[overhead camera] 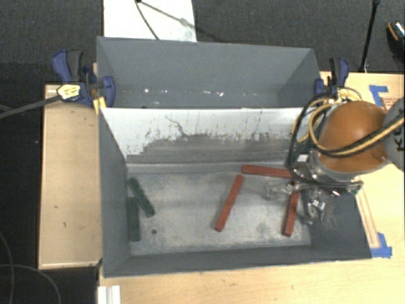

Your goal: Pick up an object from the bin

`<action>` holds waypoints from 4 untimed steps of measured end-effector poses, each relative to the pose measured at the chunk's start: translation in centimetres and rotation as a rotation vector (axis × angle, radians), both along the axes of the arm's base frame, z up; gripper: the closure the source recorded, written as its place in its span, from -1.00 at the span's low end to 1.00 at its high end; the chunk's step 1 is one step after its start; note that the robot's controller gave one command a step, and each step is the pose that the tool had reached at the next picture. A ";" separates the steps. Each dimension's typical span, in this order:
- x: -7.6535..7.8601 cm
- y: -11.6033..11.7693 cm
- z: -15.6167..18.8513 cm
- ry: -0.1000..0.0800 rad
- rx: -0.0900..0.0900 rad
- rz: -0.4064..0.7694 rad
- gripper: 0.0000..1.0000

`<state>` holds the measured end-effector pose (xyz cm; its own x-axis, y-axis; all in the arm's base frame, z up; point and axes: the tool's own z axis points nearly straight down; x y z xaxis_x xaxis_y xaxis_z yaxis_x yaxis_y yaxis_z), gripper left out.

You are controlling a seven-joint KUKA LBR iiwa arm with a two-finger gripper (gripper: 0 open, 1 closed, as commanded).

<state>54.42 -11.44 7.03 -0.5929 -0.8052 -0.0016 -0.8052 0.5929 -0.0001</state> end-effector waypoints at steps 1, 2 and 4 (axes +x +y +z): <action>-1.1 1.2 0.0 0.004 0.000 0.252 -1.00; -1.1 1.3 0.0 0.005 0.000 0.251 -1.00; -0.9 1.3 13.1 -0.008 -0.003 0.246 1.00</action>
Offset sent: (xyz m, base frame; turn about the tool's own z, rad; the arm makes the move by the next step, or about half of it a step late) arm -0.0113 0.0110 -0.0003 -0.2514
